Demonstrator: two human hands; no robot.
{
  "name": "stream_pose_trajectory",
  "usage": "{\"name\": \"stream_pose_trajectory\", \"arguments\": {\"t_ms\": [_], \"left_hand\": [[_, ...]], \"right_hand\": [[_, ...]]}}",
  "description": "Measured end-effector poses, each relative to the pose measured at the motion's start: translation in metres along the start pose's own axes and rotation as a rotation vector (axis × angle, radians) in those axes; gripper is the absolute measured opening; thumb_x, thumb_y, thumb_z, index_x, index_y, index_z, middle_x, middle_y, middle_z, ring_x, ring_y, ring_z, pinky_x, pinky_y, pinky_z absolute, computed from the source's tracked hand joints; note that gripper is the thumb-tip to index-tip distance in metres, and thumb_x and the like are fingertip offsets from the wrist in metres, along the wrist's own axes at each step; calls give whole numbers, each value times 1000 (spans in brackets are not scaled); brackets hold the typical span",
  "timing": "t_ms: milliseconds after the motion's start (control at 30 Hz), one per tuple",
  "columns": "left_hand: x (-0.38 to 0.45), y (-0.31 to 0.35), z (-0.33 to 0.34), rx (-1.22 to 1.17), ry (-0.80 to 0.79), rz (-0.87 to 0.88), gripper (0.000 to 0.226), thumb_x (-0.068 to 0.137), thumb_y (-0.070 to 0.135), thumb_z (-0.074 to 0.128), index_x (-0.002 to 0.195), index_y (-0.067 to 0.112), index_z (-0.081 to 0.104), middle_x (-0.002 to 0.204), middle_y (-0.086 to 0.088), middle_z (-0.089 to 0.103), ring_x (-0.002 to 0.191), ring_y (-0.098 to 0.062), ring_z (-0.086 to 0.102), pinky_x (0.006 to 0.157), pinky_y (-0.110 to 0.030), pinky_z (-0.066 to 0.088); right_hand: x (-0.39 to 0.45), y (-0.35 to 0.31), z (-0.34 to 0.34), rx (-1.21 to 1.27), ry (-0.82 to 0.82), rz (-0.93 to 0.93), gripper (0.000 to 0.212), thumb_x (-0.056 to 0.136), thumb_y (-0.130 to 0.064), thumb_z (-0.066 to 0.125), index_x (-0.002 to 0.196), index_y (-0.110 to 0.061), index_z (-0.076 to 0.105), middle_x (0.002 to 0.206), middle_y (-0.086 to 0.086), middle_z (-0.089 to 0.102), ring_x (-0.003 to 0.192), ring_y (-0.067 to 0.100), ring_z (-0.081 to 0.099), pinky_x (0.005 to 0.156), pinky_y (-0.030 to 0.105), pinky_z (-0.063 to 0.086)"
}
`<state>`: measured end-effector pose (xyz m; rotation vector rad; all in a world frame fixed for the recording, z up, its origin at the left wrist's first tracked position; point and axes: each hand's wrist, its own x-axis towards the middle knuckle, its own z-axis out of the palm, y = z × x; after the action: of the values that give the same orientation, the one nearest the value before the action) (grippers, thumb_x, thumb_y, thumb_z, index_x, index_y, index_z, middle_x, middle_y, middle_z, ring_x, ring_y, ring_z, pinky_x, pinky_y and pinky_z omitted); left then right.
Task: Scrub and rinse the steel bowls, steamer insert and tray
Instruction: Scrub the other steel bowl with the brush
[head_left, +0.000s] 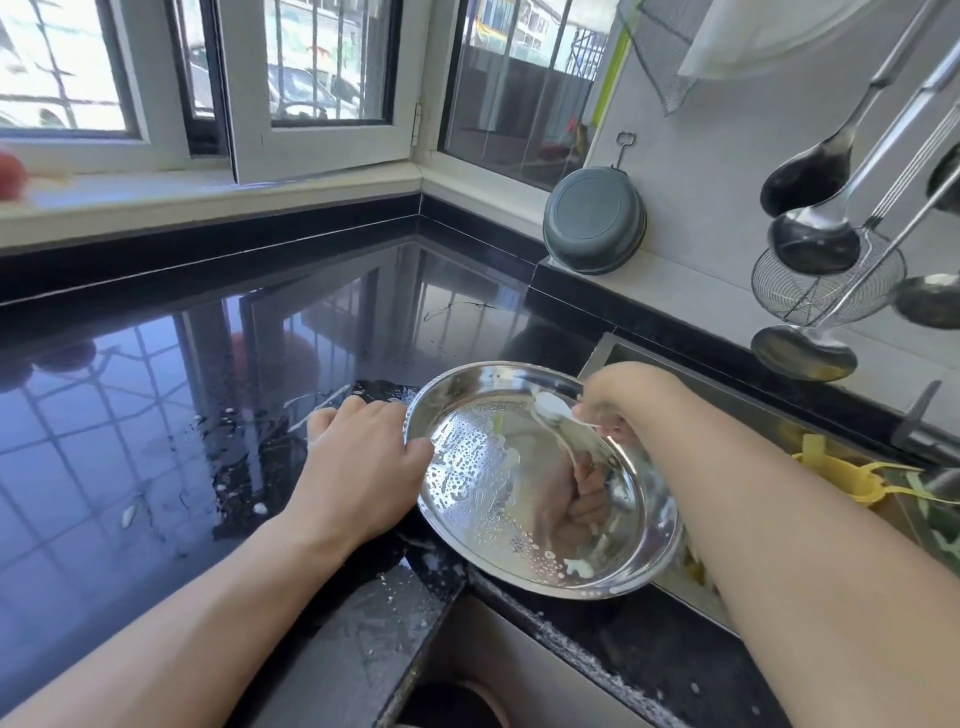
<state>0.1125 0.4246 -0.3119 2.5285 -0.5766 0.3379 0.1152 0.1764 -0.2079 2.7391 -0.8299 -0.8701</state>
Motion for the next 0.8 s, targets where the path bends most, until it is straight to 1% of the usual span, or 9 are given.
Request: {"name": "stream_pose_trajectory", "arguments": {"t_ms": [133, 233, 267, 333, 400, 500, 533, 667, 800], "left_hand": [[2, -2, 0, 11, -1, 3, 29, 82, 36, 30, 72, 17, 49, 73, 6, 51, 85, -19, 43, 91, -35, 24], [1, -2, -1, 19, 6, 5, 29, 82, 37, 29, 72, 18, 48, 74, 6, 51, 86, -19, 43, 91, -36, 25], [1, -2, -1, 22, 4, -1, 28, 83, 37, 29, 72, 18, 48, 74, 7, 51, 86, -19, 43, 91, -36, 25], [1, -1, -1, 31, 4, -3, 28, 84, 37, 30, 72, 19, 48, 74, 7, 50, 87, -19, 43, 92, -36, 24], [1, -1, -1, 36, 7, -5, 28, 84, 38, 30, 73, 20, 48, 75, 8, 50, 88, -19, 42, 92, -35, 24], [1, -1, 0, 30, 15, -1, 29, 84, 38, 29, 73, 20, 49, 75, 8, 51, 88, -18, 43, 91, -34, 22], [1, -1, 0, 32, 12, 0, 29, 84, 38, 29, 73, 20, 49, 76, 8, 51, 88, -18, 43, 91, -34, 22], [1, -1, 0, 36, 5, -4, 28, 83, 38, 30, 73, 21, 49, 77, 8, 52, 89, -19, 44, 92, -36, 24], [1, -2, 0, 41, 1, -9, 29, 83, 39, 29, 74, 21, 50, 77, 7, 53, 89, -19, 44, 91, -35, 23]], "right_hand": [[-7, -17, 2, 14, 1, -72, 30, 107, -16, 44, 83, -6, 60, 66, 4, 49, 59, 21, 51, 66, 27, 51], [-8, -26, 14, 190, -94, -169, 37, 108, -33, 43, 82, -10, 57, 60, 0, 53, 38, 10, 45, 38, 16, 37], [-8, -24, 16, 222, -71, -188, 33, 108, -33, 42, 90, -12, 59, 68, 2, 59, 44, 11, 53, 42, 20, 43], [0, -15, 17, 238, 101, -159, 27, 106, -28, 45, 117, -13, 64, 105, 11, 70, 88, 23, 69, 79, 33, 57], [-4, -14, 14, 57, 99, -99, 38, 106, -24, 46, 140, -9, 55, 133, 15, 62, 116, 29, 63, 98, 34, 50], [-18, -18, 16, 66, -89, -124, 22, 106, -11, 46, 115, 2, 62, 101, 15, 63, 66, 10, 69, 59, 16, 47], [-21, -17, 15, 15, -89, -166, 22, 106, -11, 46, 110, 3, 62, 93, 11, 60, 57, 10, 63, 57, 17, 45], [-6, -13, 13, -36, 89, -136, 43, 105, -25, 45, 144, -9, 51, 136, 11, 60, 110, 29, 61, 94, 35, 51], [-21, -25, 19, 215, -86, -211, 43, 109, -31, 40, 117, 3, 66, 83, 8, 67, 63, 19, 66, 50, 20, 46]]}}
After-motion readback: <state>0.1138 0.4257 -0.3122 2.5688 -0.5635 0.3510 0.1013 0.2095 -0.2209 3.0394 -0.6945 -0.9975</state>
